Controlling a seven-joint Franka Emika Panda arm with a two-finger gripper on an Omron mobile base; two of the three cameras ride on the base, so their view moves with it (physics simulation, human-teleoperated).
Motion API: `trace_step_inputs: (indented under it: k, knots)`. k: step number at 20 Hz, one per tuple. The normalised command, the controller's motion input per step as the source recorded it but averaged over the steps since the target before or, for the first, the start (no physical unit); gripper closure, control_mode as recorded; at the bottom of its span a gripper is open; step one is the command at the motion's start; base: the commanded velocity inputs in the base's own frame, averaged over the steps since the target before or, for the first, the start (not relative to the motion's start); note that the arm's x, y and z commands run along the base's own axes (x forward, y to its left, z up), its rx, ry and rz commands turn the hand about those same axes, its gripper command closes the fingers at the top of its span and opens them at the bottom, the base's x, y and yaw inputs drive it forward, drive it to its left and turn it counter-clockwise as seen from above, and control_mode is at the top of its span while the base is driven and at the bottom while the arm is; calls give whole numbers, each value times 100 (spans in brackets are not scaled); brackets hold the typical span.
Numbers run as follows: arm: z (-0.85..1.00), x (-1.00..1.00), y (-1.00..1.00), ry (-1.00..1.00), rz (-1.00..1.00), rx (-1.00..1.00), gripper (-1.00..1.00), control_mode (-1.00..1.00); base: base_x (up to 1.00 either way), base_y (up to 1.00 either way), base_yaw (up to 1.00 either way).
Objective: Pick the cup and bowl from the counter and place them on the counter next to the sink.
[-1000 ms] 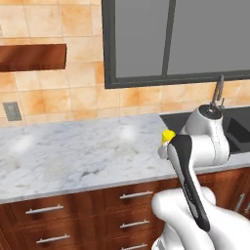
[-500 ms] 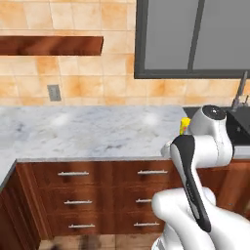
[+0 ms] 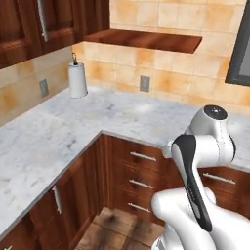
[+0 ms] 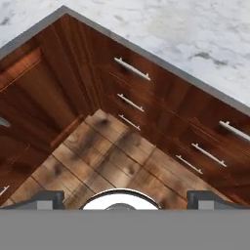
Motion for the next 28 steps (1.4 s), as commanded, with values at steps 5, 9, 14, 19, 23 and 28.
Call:
trace_step_inputs:
  k: [5, 9, 14, 19, 23, 28]
  knots:
    - [0, 0, 0, 0, 0, 0, -100, 100, -24, 47, 67]
    - [0, 0, 0, 0, 0, 0, -100, 100, -42, 58, 56]
    - [0, 0, 0, 0, 0, 0, -100, 100, -45, 67, 46]
    - [0, 0, 0, 0, 0, 0, -100, 100, -37, 68, 46]
    - [0, 0, 0, 0, 0, 0, -100, 100, -41, 61, 39]
    - [0, 0, 0, 0, 0, 0, -100, 100, -12, 81, 10]
